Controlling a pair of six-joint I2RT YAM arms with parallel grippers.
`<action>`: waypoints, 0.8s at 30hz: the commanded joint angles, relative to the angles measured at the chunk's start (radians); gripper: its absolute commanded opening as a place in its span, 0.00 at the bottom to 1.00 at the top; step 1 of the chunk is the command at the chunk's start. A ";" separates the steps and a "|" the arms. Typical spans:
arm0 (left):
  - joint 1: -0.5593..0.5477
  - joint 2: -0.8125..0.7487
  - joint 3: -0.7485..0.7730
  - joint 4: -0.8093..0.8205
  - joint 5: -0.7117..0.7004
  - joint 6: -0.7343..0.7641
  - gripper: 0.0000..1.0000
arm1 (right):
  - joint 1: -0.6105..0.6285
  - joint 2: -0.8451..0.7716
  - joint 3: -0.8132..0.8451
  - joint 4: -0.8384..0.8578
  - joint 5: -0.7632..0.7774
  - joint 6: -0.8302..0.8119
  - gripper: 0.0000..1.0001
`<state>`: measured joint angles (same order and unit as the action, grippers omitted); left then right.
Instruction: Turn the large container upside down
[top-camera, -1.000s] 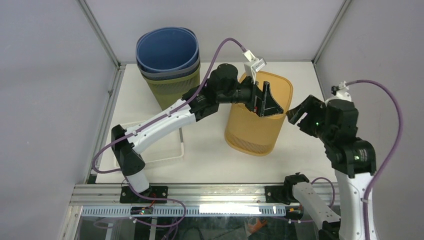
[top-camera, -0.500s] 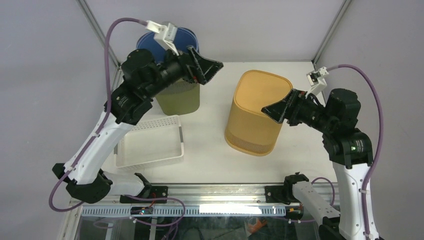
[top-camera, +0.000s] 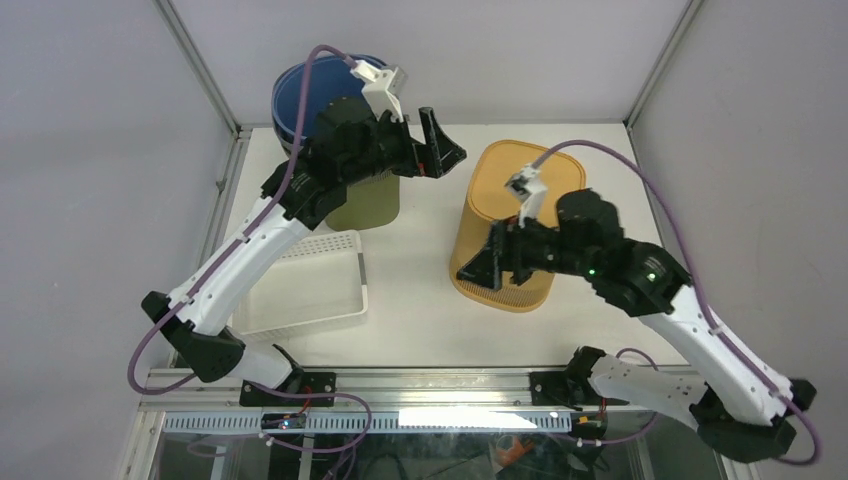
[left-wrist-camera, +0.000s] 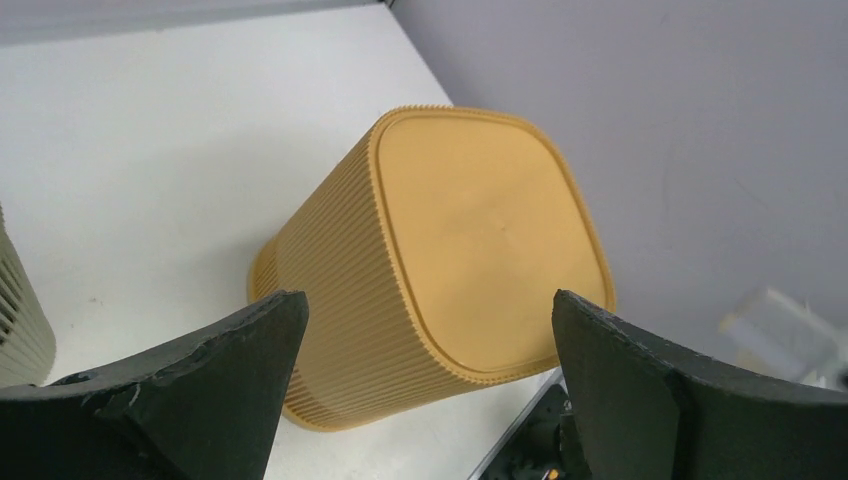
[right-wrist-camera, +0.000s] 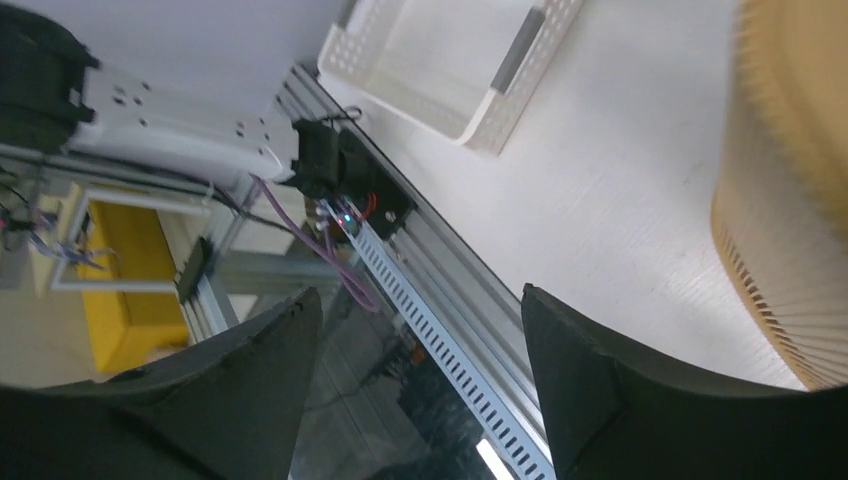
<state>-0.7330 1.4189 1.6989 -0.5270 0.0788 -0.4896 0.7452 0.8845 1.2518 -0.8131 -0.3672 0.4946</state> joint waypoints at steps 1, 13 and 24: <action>-0.001 0.038 0.064 -0.014 0.013 -0.035 0.99 | 0.178 0.105 0.018 -0.006 0.321 0.001 0.77; 0.009 0.082 0.070 -0.027 0.107 -0.020 0.99 | -0.404 0.090 -0.142 0.024 0.592 0.117 0.81; 0.010 0.049 0.076 -0.053 0.027 0.044 0.99 | -0.223 0.003 -0.294 0.423 0.343 0.178 0.81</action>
<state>-0.7311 1.5135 1.7309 -0.5880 0.1558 -0.4889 0.3733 0.9257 0.9909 -0.6422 0.0151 0.6281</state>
